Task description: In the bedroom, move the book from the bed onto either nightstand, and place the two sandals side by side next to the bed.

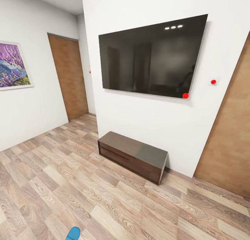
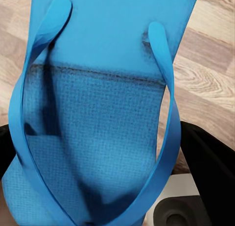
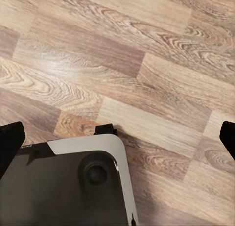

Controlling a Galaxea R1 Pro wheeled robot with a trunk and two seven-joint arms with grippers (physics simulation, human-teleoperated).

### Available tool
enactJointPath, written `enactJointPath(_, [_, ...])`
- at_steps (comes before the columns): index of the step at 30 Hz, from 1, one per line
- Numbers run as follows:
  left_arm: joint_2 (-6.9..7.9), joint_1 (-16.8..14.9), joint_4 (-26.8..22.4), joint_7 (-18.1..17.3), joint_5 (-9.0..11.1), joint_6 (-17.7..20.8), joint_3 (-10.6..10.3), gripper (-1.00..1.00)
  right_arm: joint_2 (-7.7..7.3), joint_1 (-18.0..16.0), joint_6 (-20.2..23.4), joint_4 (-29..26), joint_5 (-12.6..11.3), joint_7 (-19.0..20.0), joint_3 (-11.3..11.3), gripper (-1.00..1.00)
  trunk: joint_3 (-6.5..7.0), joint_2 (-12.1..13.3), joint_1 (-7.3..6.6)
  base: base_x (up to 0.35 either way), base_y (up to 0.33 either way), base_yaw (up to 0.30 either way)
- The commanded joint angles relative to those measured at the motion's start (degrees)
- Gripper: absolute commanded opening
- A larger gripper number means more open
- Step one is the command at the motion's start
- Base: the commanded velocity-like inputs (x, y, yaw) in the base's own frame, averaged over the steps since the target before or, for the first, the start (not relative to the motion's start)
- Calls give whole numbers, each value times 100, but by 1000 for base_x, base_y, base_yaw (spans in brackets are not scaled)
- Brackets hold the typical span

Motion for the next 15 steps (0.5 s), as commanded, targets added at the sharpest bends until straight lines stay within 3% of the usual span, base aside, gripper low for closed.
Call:
enactJointPath(1, [-2,-2,5,20,22,-22,-50,-100,-1,-6,-21,10,-16,39,-40,100,-13,-12,3,0,0,0])
enactJointPath(15, [-13,76,-10,20,30,-50,-50,-100,-1,-6,-13,9,-17,39,-26,100,-76,-12,3,0,0,0])
